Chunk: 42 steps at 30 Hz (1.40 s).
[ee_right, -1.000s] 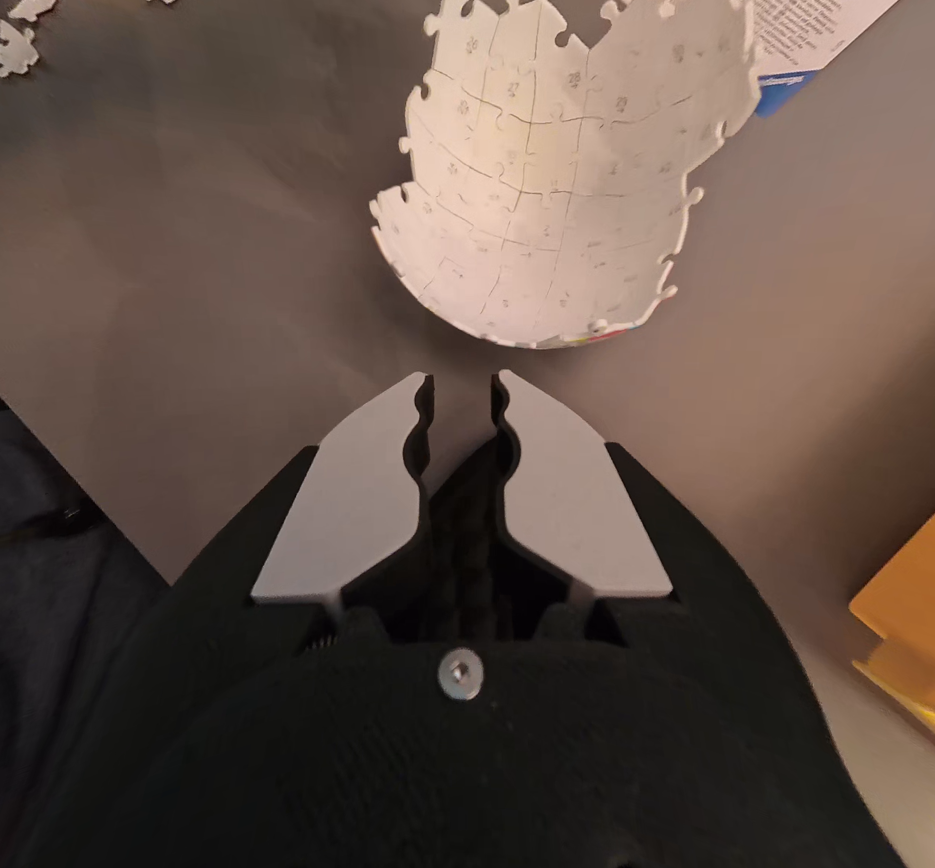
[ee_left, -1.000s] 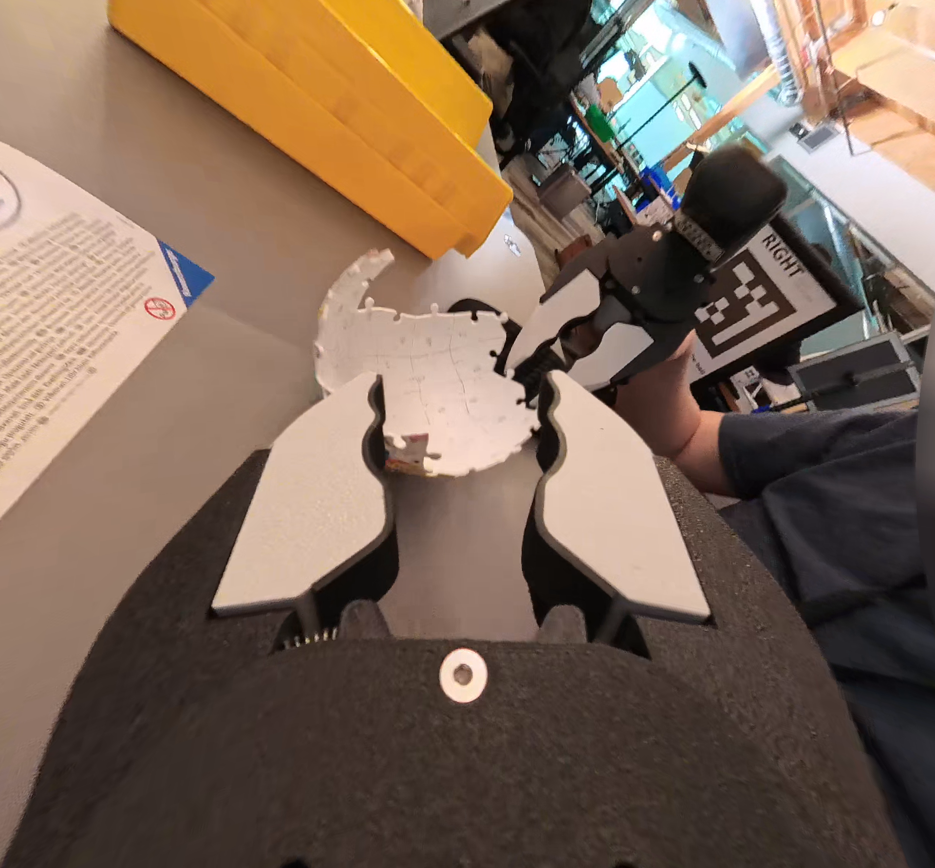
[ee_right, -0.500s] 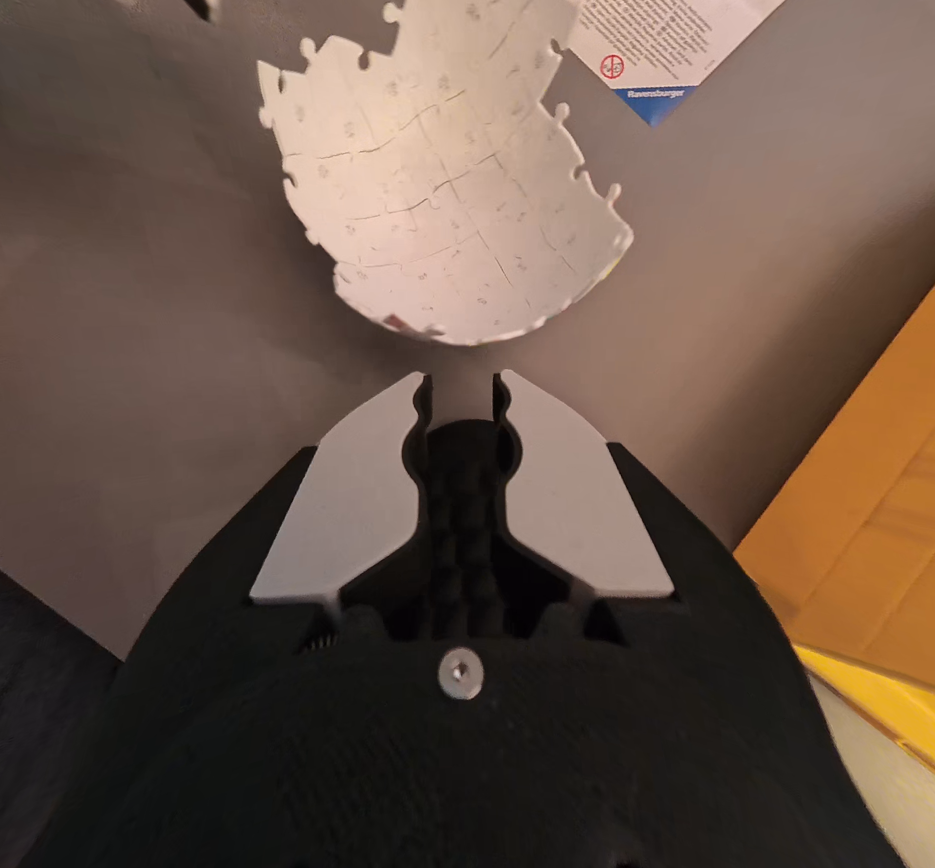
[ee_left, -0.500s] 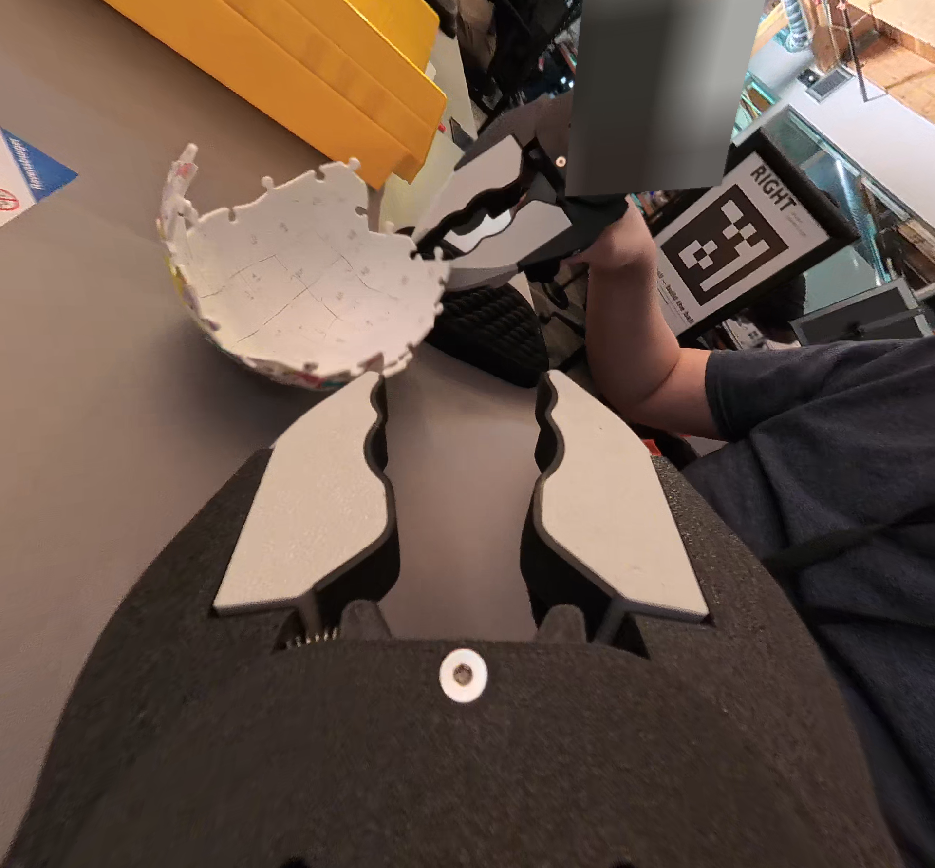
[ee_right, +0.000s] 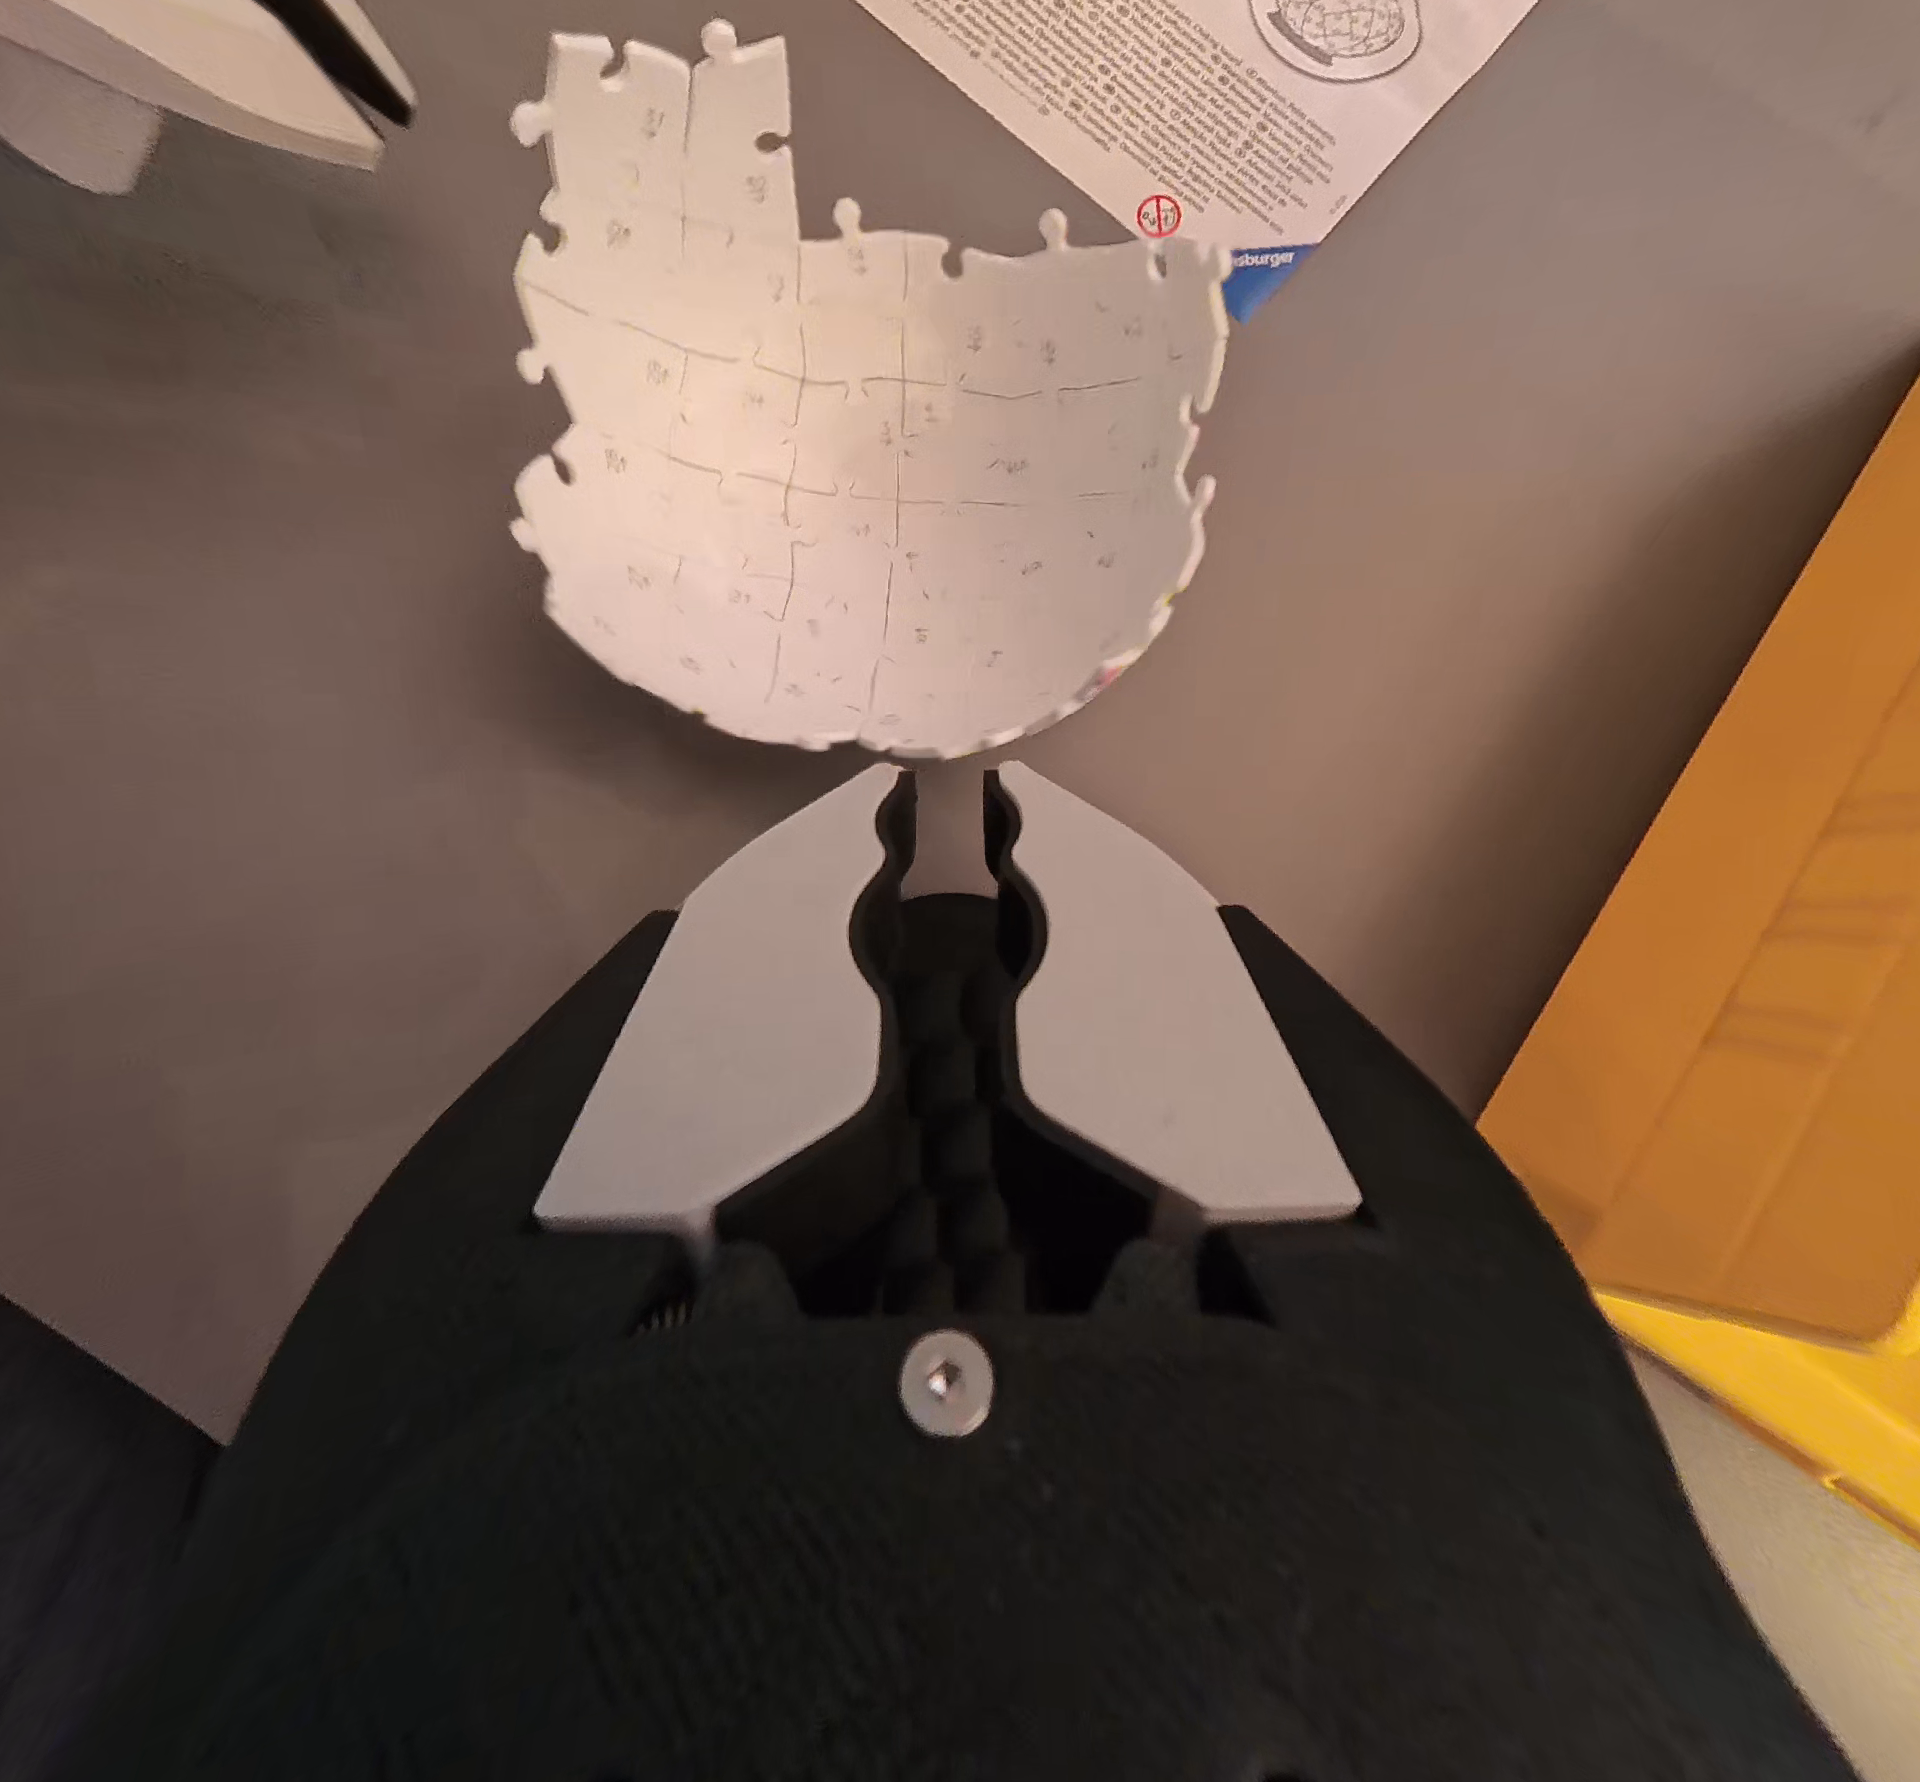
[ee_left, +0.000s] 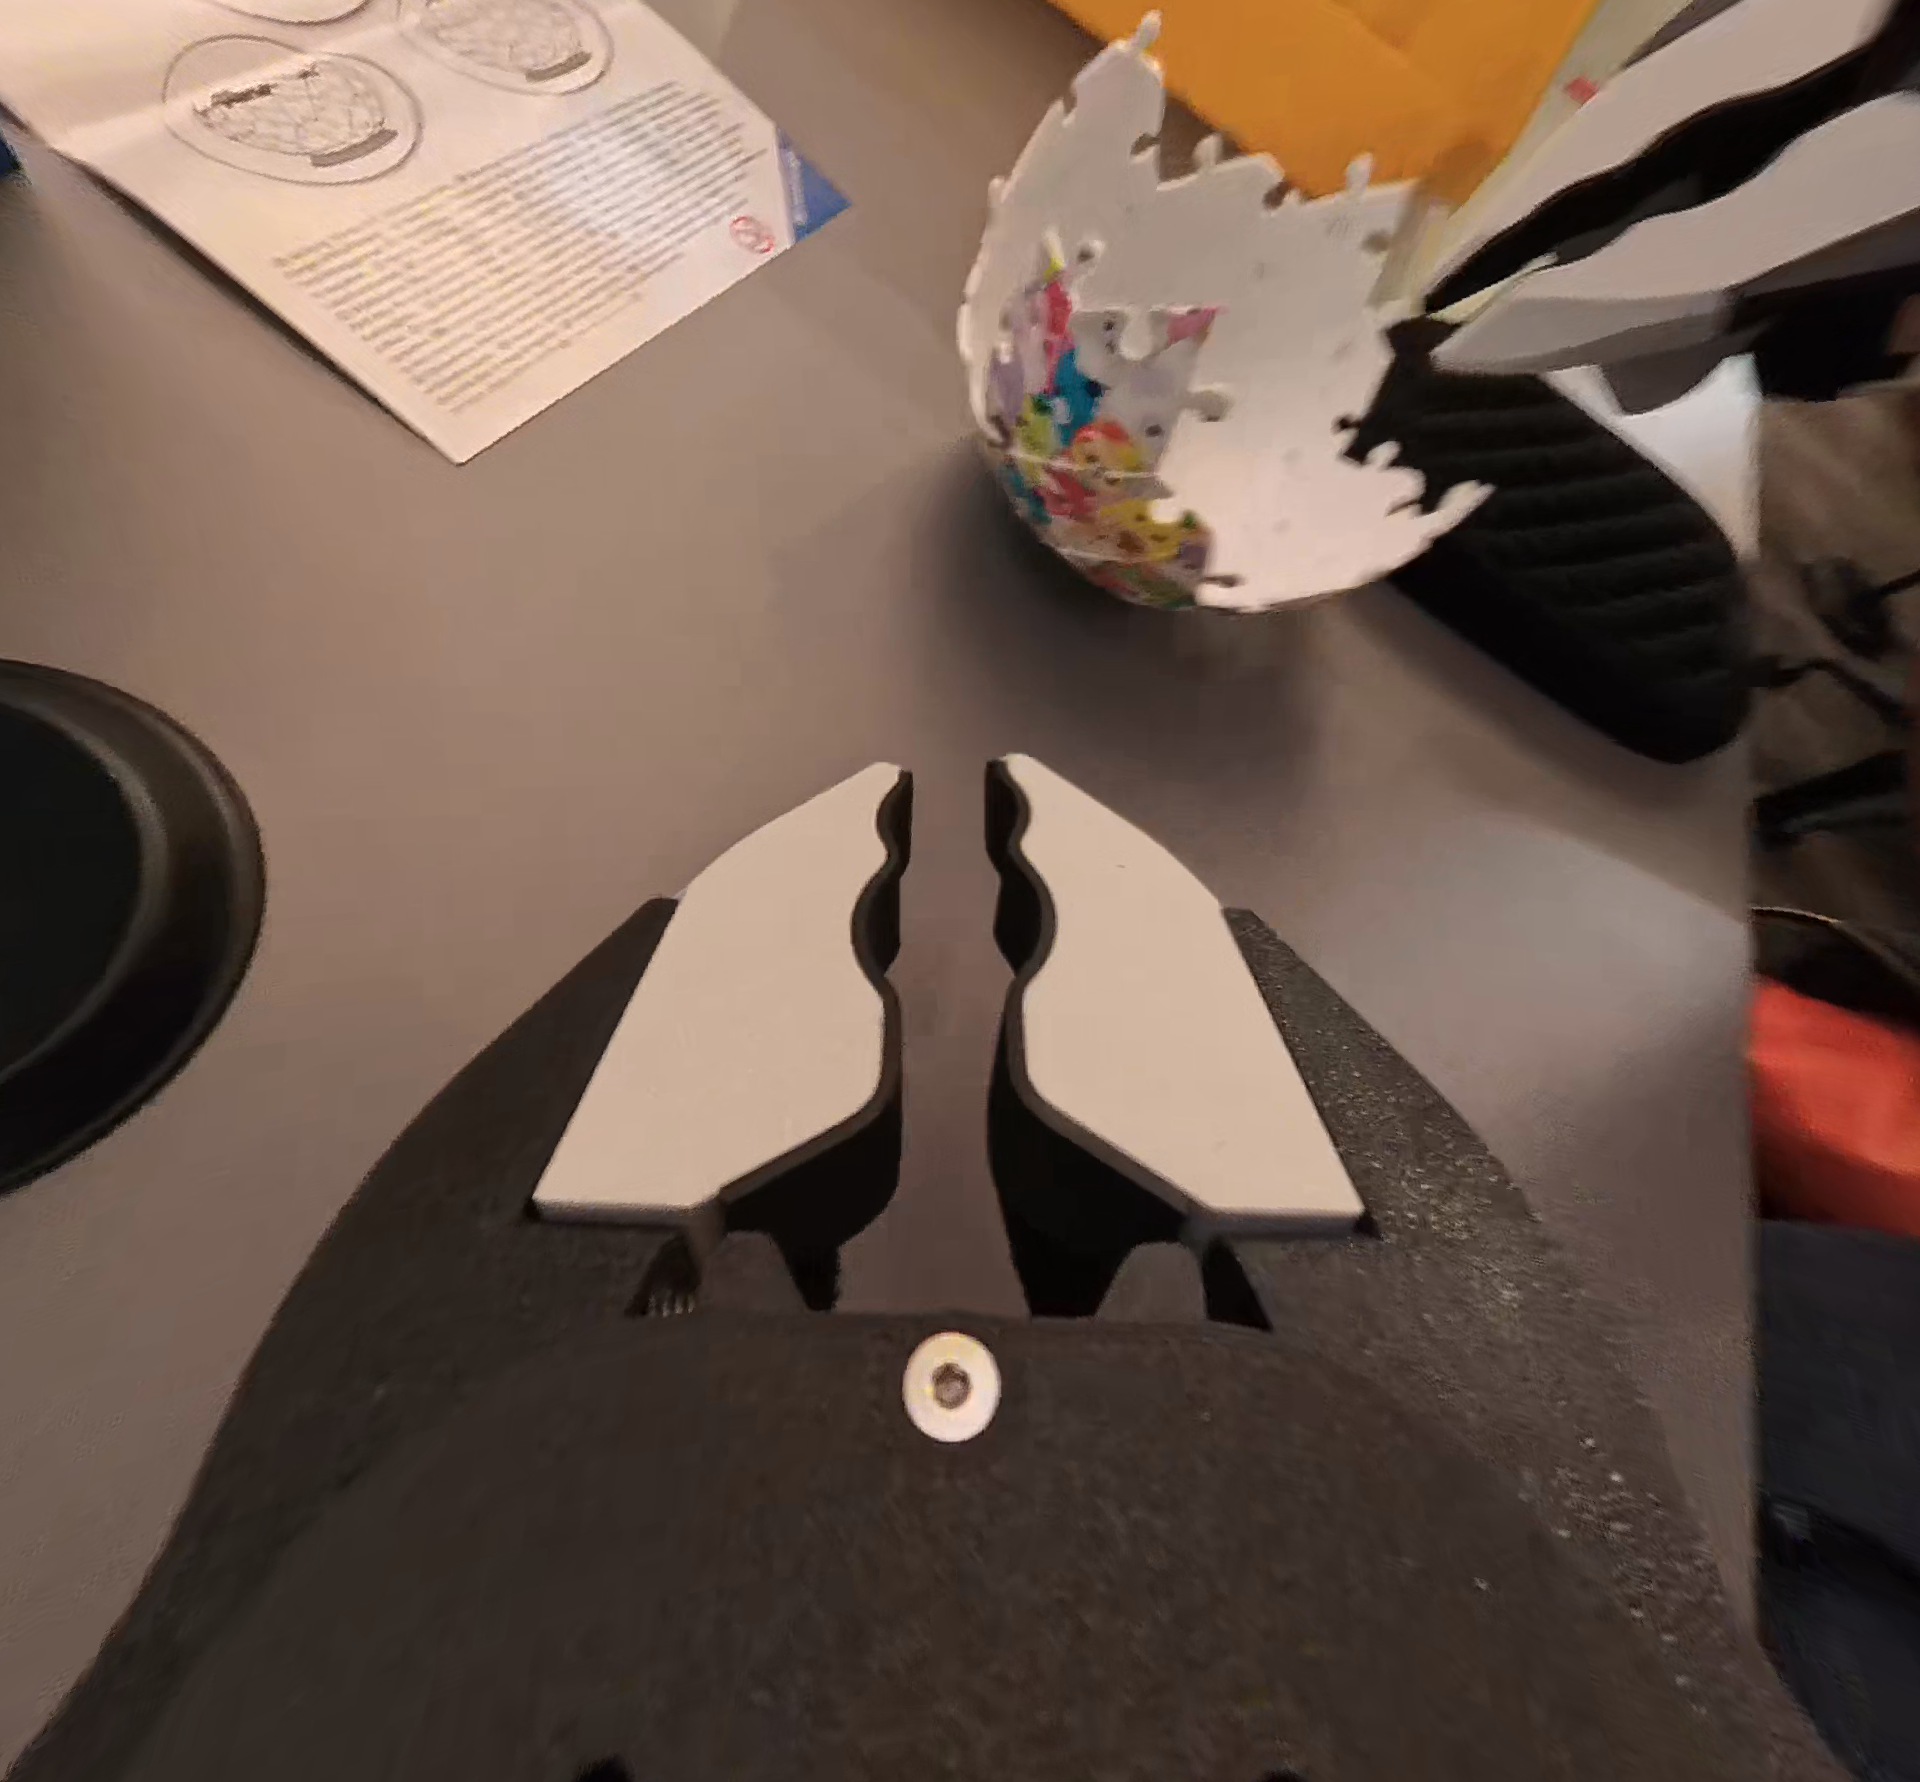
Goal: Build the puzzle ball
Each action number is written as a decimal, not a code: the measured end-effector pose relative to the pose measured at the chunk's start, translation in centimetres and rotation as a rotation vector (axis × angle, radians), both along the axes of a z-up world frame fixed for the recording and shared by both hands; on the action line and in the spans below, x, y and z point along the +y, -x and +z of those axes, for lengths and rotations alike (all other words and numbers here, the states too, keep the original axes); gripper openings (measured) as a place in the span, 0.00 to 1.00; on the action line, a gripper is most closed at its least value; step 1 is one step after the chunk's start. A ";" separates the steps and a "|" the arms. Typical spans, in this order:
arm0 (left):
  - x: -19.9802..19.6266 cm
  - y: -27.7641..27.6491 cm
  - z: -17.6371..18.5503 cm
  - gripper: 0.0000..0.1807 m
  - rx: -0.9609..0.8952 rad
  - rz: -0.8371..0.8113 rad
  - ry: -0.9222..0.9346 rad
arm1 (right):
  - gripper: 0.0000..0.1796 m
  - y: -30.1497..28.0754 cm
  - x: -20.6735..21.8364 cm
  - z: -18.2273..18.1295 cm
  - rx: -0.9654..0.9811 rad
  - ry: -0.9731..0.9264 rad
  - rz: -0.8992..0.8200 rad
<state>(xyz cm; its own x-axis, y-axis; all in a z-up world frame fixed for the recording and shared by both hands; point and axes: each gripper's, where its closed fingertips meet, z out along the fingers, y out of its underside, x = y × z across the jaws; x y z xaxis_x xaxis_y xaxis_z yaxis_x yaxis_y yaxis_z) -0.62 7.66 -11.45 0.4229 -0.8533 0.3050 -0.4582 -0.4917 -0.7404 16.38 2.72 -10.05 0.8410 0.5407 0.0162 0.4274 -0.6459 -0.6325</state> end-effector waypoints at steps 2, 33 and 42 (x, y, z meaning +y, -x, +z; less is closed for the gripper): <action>0.1 -0.8 -0.9 0.05 0.036 0.002 -0.011 | 0.06 0.2 0.1 0.6 -0.015 -0.020 -0.001; -4.6 -7.8 -1.0 0.01 -0.182 -0.179 0.159 | 0.01 7.6 0.5 -1.8 -0.028 0.383 0.456; -5.6 -7.3 -2.5 0.00 -0.078 -0.196 0.223 | 0.01 8.5 0.9 -2.7 -0.080 0.446 0.523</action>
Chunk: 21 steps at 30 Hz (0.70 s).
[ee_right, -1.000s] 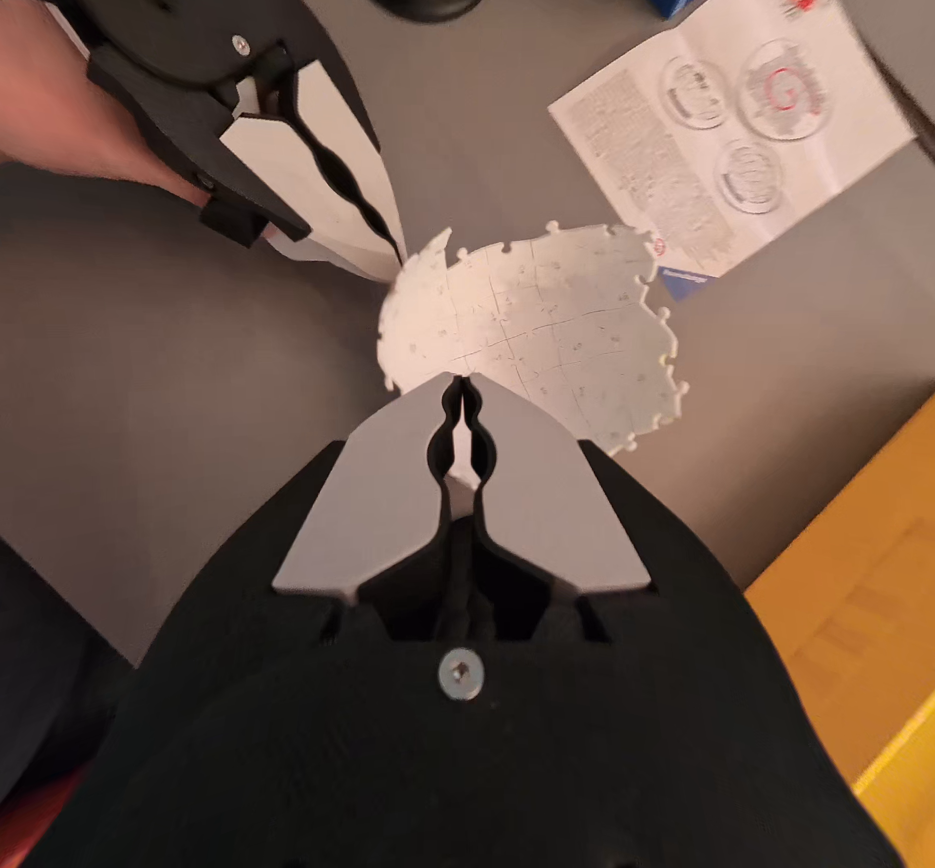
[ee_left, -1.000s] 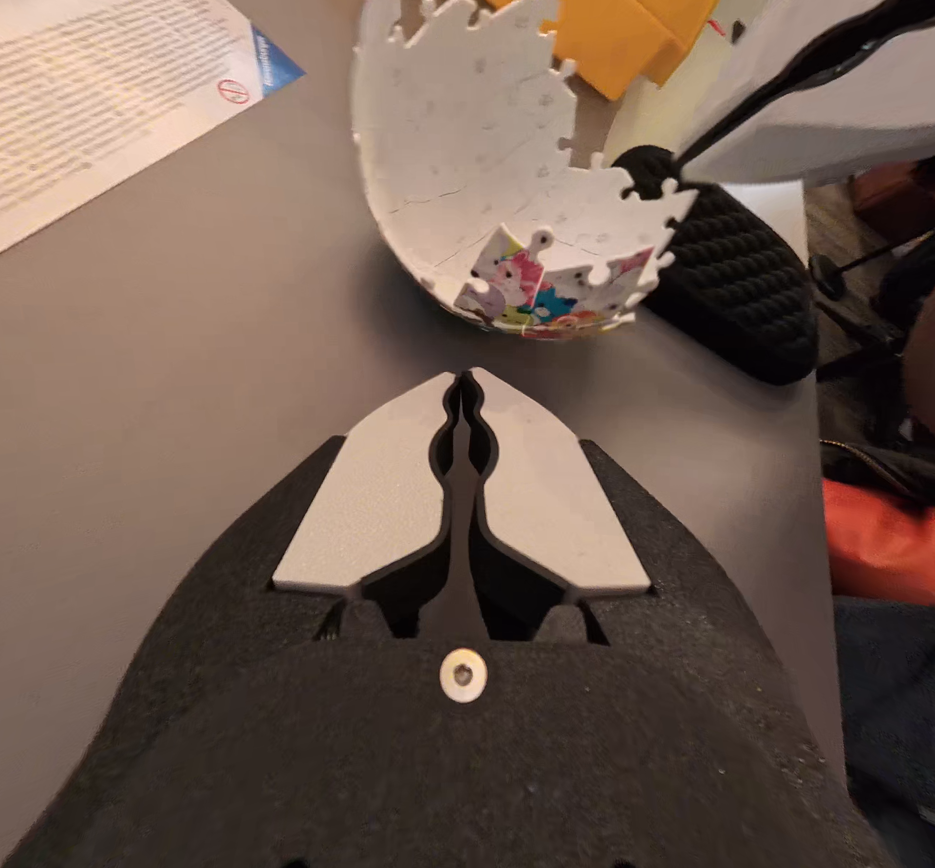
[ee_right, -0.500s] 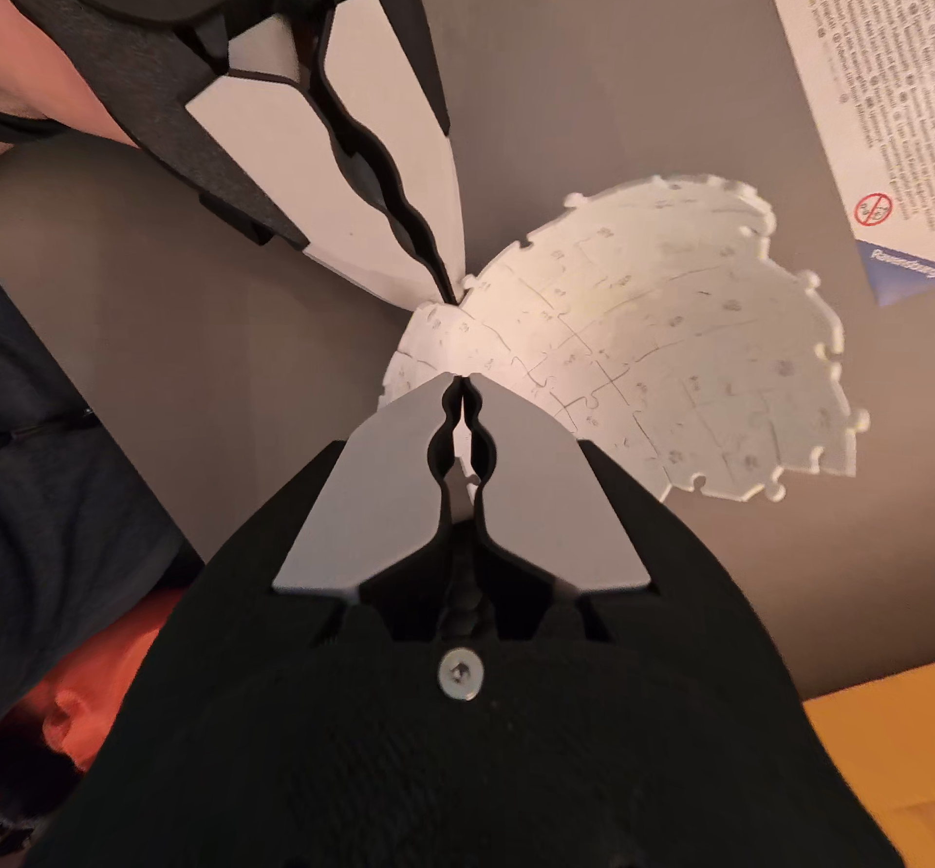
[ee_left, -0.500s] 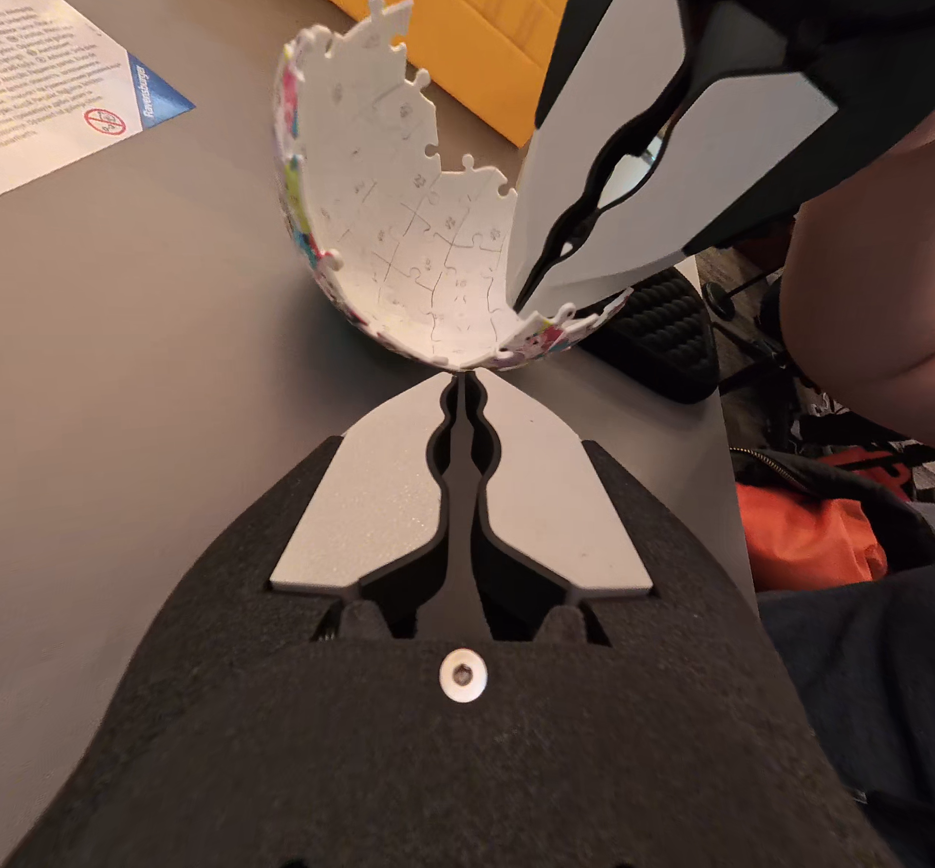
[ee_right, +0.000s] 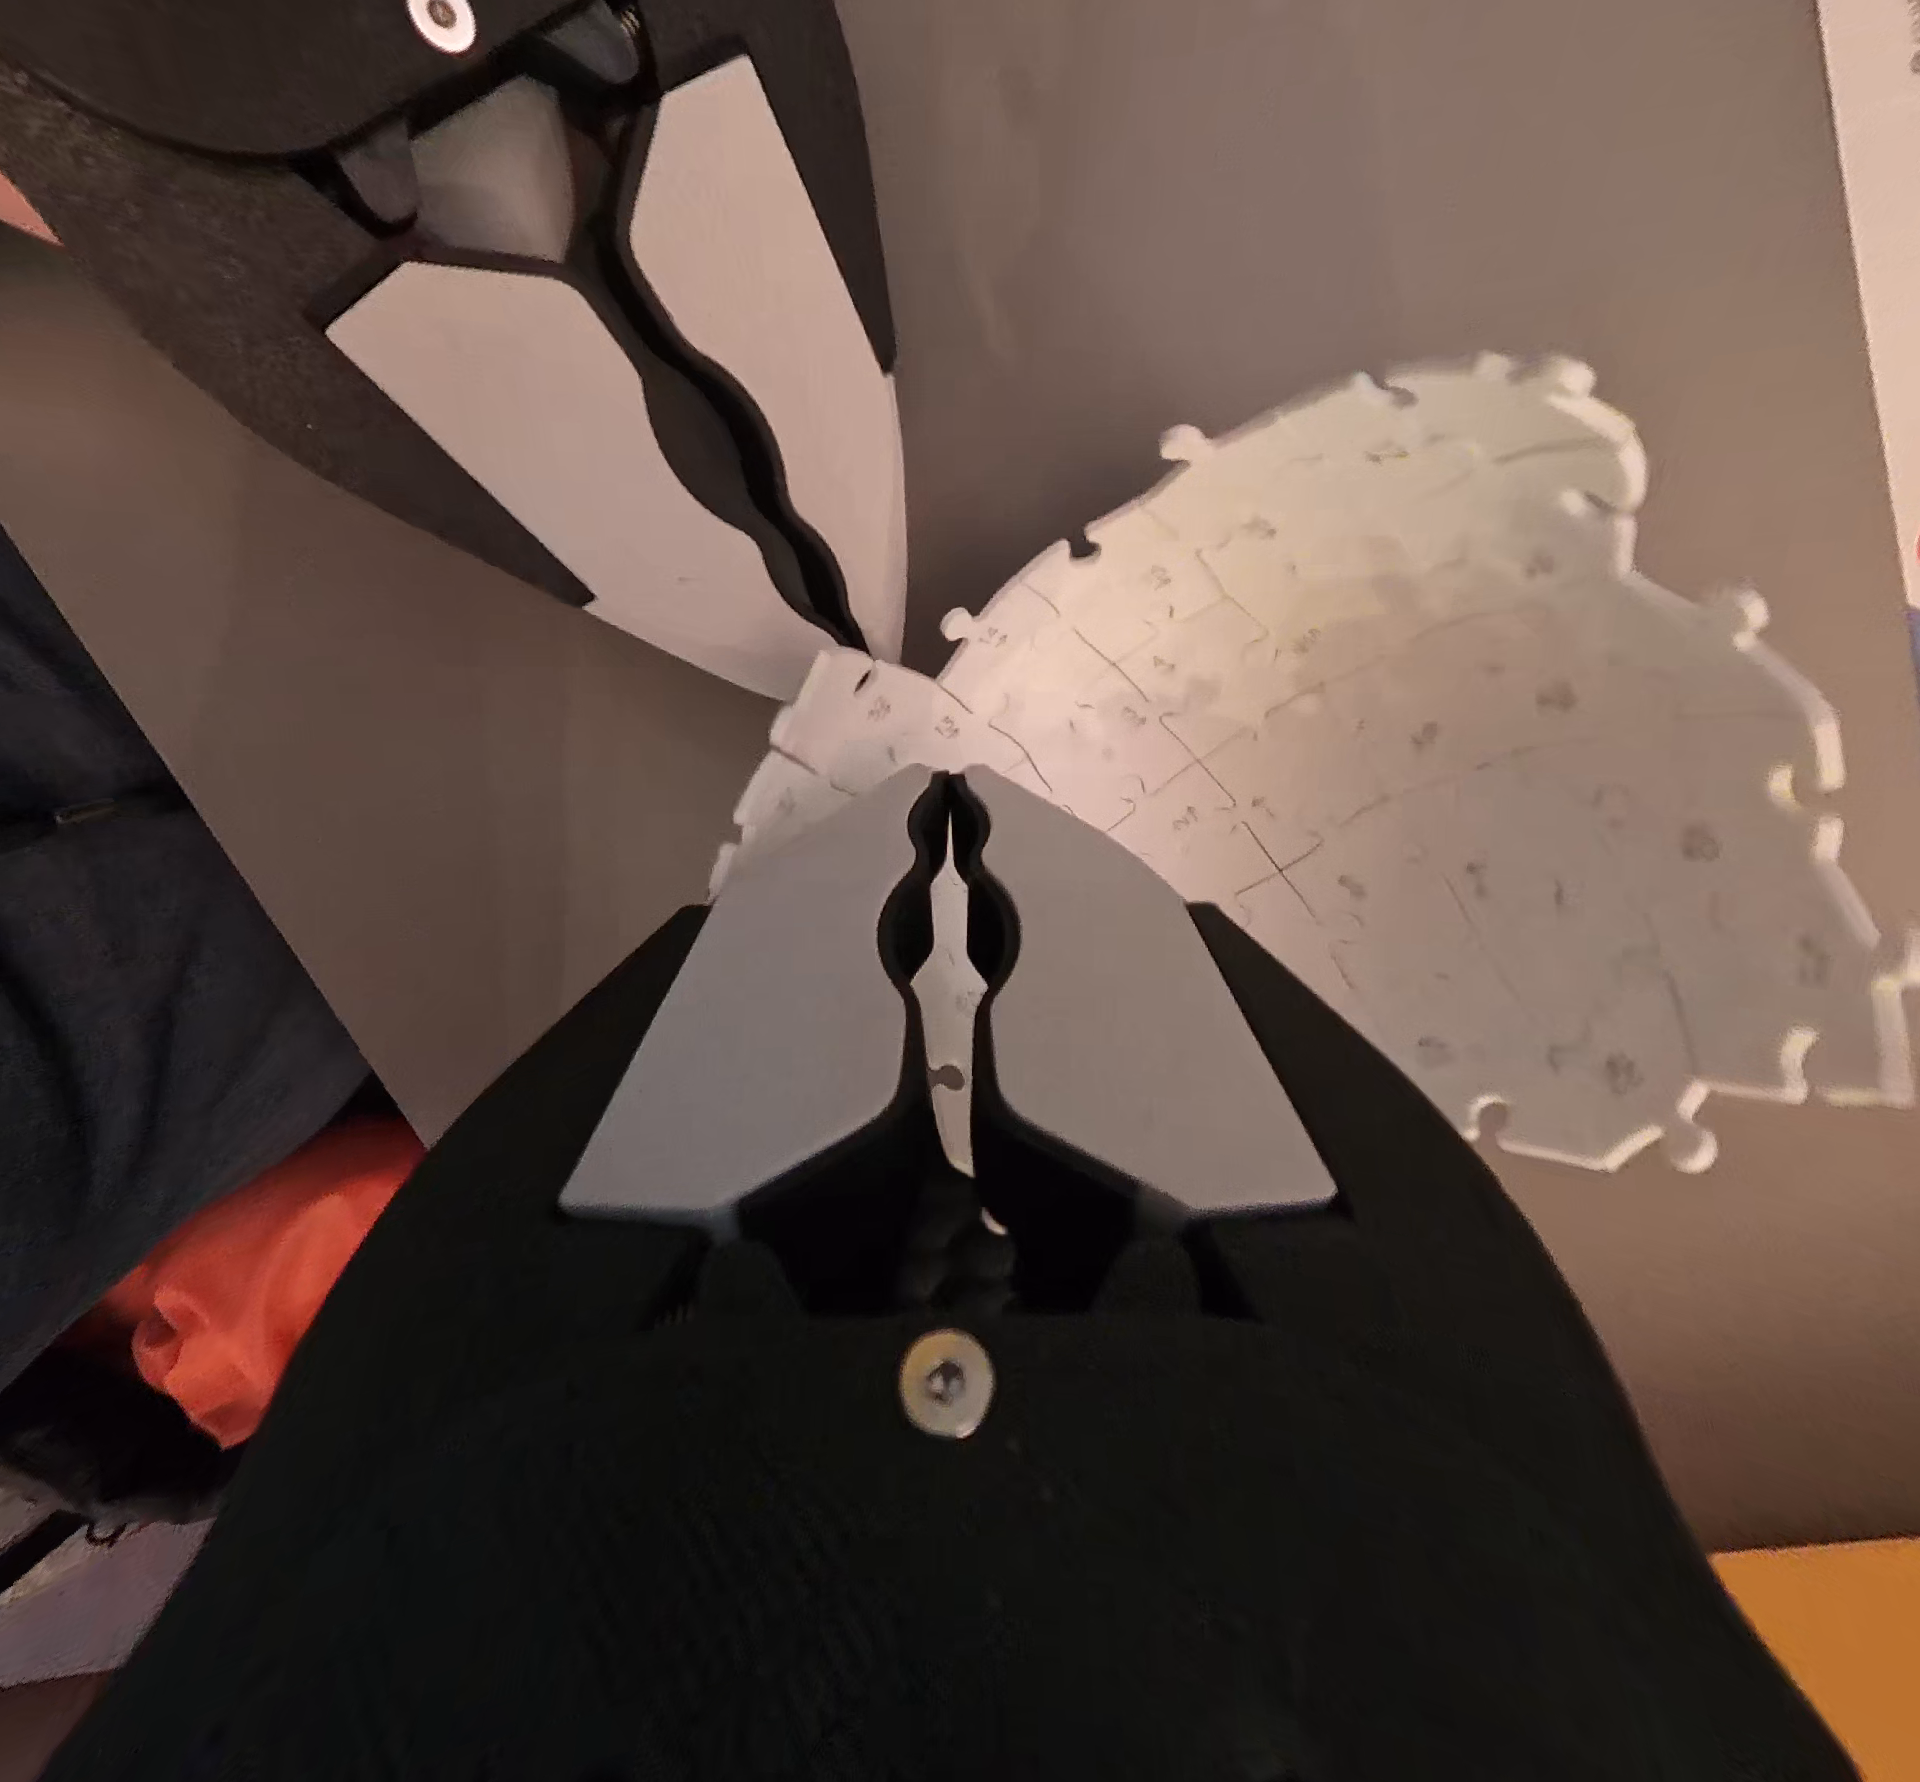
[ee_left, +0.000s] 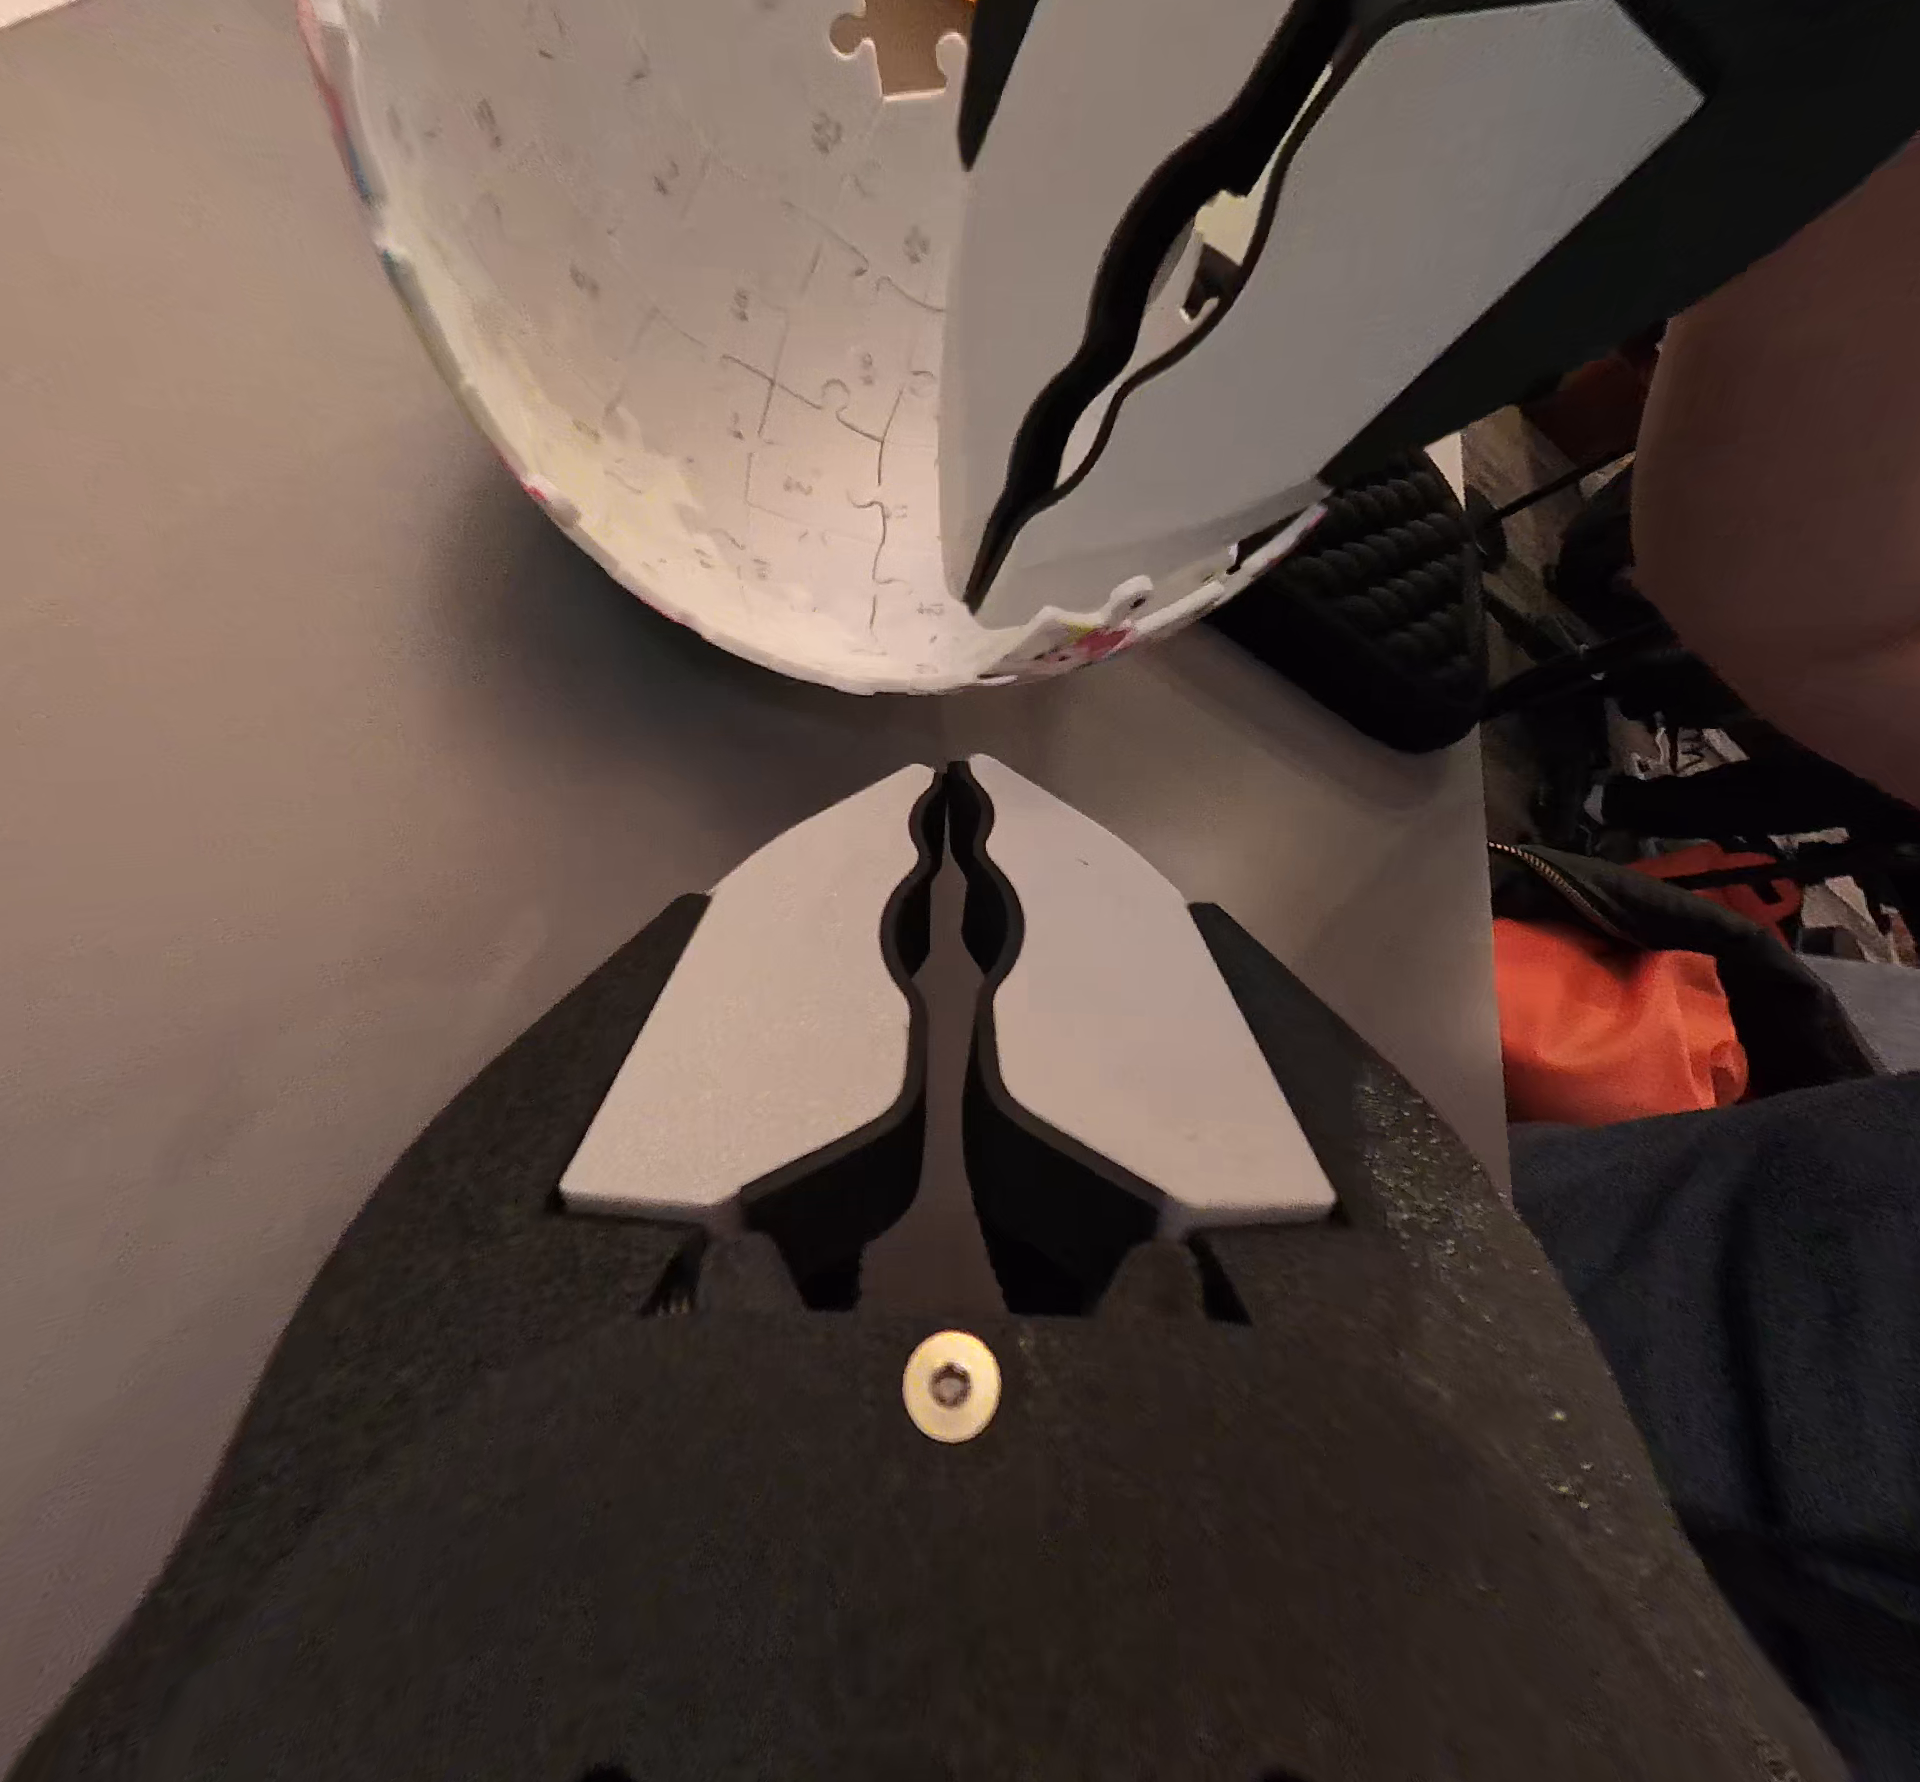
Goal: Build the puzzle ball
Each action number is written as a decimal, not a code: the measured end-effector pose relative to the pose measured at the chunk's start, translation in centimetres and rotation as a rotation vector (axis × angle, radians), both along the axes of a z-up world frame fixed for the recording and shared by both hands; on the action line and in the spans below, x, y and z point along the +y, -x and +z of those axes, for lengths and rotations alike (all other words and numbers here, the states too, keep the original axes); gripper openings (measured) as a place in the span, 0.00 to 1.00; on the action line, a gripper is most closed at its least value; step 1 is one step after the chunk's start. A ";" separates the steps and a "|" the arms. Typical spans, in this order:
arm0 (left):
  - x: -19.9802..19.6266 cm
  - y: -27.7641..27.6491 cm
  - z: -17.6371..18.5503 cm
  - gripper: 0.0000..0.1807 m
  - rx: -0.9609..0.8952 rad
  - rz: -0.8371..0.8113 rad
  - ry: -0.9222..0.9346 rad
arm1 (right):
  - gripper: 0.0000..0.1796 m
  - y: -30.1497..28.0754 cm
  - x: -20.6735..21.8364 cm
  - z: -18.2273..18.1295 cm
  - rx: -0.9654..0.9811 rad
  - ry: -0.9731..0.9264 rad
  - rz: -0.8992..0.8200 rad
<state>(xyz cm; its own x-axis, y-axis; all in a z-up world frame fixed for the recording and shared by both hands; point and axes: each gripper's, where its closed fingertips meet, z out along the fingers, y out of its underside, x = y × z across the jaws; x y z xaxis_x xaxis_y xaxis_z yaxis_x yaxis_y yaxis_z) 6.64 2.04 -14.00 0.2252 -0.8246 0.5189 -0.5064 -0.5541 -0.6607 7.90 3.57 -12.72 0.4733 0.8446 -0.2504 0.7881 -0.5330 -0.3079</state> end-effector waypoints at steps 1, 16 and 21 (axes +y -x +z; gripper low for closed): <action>0.2 -0.1 0.0 0.00 0.002 0.006 -0.002 | 0.01 0.1 0.1 0.0 0.001 0.003 0.006; 2.1 -0.8 0.0 0.00 -0.004 0.064 -0.043 | 0.01 0.9 0.8 0.0 0.000 -0.009 0.069; 2.2 -0.9 0.0 0.00 0.005 0.066 -0.065 | 0.01 0.7 0.7 -0.1 -0.012 0.001 0.073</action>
<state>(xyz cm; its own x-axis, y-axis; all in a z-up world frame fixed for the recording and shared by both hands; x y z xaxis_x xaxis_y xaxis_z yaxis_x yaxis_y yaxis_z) 7.56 4.22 -14.03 0.2826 -0.8396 0.4639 -0.4736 -0.5427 -0.6937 7.19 4.32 -12.86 0.4131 0.8770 -0.2455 0.8288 -0.4737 -0.2977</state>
